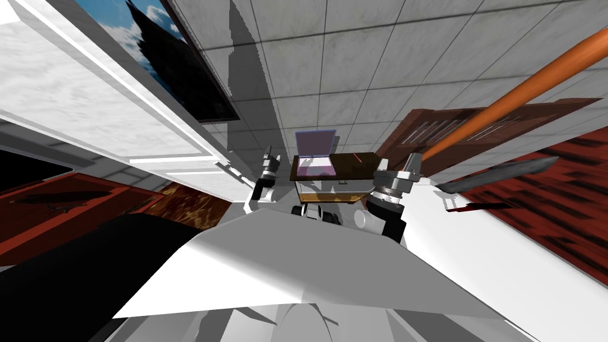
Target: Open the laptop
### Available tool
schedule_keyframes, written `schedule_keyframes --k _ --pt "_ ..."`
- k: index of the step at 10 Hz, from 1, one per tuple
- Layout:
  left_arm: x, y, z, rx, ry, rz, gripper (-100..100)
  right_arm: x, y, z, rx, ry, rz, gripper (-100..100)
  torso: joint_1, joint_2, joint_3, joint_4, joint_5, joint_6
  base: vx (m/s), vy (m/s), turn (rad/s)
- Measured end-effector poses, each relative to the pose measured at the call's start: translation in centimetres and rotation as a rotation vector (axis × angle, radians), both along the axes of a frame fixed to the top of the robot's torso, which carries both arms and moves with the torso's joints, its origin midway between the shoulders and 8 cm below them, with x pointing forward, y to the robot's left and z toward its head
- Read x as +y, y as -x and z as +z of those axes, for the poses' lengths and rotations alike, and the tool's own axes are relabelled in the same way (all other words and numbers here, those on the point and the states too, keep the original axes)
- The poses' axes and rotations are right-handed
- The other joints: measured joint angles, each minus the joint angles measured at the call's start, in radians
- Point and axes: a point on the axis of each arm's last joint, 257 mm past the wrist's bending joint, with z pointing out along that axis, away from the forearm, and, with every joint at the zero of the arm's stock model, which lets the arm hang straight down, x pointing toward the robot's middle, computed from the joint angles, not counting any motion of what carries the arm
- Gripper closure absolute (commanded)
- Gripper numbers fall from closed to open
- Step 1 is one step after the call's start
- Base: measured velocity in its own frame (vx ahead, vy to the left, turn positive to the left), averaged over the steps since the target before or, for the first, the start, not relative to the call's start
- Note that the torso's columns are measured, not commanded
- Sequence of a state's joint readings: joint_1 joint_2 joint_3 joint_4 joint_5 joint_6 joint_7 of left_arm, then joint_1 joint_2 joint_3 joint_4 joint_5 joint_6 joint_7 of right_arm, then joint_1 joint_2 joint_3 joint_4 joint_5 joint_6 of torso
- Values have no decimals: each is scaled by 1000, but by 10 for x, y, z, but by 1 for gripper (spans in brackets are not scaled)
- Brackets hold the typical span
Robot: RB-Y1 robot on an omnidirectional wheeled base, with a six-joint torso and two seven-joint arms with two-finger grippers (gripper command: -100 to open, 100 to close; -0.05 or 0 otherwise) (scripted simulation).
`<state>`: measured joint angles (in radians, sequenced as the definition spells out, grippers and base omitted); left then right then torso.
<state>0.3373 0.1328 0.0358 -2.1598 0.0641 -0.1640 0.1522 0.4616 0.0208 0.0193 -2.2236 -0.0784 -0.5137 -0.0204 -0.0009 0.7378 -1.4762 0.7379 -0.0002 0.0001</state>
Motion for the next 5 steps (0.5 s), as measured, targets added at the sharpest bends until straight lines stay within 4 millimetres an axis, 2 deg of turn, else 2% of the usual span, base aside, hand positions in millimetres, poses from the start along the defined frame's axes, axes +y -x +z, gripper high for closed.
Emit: schedule_keyframes --k 5 --pt "16 -25 -10 78 4 25 -100 0 0 0 0 0 0 0 1 0 0 0 0 0 6 -68 -25"
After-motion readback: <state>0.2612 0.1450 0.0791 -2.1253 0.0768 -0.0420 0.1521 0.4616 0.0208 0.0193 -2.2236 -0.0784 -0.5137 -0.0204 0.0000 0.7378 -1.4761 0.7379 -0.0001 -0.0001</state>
